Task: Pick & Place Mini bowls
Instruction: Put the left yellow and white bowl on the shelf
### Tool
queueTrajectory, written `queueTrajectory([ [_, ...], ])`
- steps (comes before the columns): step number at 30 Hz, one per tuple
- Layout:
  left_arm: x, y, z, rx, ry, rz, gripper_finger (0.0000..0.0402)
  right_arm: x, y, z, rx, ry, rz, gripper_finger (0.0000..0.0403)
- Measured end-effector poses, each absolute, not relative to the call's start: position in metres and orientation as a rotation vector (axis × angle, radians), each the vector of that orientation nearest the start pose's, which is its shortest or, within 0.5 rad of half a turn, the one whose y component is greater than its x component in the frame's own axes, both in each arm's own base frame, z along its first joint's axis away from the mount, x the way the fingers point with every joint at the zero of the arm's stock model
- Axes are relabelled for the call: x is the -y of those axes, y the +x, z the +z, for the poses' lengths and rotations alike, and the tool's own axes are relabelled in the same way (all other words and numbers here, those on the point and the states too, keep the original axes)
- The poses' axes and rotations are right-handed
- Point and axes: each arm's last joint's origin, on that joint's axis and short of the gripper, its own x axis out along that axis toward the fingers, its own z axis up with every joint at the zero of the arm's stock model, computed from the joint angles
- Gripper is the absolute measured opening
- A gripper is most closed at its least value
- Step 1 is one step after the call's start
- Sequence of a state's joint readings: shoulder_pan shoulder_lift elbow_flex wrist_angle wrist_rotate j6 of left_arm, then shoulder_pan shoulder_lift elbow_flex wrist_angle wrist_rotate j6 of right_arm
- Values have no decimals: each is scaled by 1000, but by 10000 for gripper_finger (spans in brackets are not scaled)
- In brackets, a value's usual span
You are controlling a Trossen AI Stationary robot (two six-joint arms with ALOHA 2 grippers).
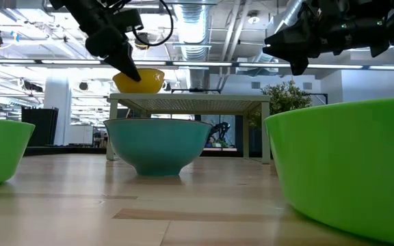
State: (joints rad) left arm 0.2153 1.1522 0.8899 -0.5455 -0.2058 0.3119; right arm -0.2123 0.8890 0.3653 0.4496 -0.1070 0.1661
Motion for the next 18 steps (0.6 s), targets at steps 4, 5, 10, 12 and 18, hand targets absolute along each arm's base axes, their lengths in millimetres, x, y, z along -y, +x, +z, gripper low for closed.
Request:
queueTrajectory([
  [4,-56,224,269,-877,289,279,47,37,188,231,-66,178,-110,122],
  [5,-56,224,269,-876,289,279,51,37,188,231,-66,178,-110,122],
  [10,-56,224,269,-880,300,308,71,37,188,230,-69,179,-109,122],
  [12,-57,224,269,-884,311,334,80,37,188,230,-70,179,-109,122],
  [18,-58,224,270,-880,320,358,116,37,188,230,-72,179,-109,122],
])
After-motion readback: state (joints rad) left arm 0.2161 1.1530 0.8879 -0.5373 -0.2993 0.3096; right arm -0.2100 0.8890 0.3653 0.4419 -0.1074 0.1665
